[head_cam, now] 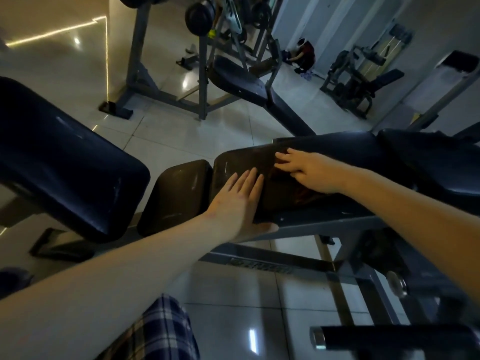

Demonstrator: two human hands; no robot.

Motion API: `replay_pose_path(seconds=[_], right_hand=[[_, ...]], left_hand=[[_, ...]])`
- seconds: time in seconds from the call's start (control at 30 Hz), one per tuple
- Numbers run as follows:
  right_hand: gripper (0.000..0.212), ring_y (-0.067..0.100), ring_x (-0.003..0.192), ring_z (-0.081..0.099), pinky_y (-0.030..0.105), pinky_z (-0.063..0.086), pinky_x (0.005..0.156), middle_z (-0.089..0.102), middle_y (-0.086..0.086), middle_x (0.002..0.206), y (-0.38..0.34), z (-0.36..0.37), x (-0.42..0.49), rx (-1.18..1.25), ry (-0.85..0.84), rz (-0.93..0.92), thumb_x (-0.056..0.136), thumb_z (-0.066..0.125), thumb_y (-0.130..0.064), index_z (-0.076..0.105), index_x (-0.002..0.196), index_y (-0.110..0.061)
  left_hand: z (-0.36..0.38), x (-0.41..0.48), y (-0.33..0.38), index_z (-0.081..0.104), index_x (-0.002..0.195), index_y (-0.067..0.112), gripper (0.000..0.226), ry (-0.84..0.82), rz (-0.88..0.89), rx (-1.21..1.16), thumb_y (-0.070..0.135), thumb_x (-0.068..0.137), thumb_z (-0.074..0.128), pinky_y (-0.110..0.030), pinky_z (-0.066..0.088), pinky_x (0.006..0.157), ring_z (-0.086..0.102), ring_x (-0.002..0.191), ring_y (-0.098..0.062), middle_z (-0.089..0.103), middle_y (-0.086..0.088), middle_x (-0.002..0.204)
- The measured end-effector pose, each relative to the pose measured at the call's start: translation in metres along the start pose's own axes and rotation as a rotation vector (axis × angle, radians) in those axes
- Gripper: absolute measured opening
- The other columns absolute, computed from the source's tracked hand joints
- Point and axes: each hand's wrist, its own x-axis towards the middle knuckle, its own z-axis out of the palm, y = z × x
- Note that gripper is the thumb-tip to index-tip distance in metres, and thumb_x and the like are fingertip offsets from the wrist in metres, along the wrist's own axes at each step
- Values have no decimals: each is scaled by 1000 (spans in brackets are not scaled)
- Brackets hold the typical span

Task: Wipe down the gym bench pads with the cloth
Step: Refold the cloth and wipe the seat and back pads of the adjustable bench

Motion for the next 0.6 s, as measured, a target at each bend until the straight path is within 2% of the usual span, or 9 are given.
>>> replay_pose_path(seconds=[0.1,0.27,0.47,0.6], right_hand=[[49,8,149,0,38,1,121,11,-15,161,1,0,-33,-5,-10,16,103,39,-15,32,148,-31],[52,11,149,-5,38,1,121,4,-14,161,-7,6,-54,-27,-21,45,103,37,-14,25,151,-30],[51,5,147,-7,31,-1,118,4,-17,160,3,6,-46,9,-16,0,103,37,-16,26,150,-33],[49,4,146,-9,35,2,120,3,-21,157,9,9,-33,2,-11,-28,103,38,-19,26,147,-36]], left_hand=[[-5,8,1,-10,155,4,111,-78,-13,7,77,87,39,-42,-8,123,-12,151,-28,-16,-18,163],[0,14,-7,-14,155,8,109,-111,-23,-38,74,88,43,-42,-9,122,-14,151,-27,-17,-15,163],[12,14,-11,-15,155,9,102,-27,-2,-82,65,94,45,-43,-9,121,-15,151,-28,-18,-14,163],[16,14,-13,-14,154,8,105,-9,9,-61,72,91,40,-46,-7,122,-15,151,-29,-17,-15,163]])
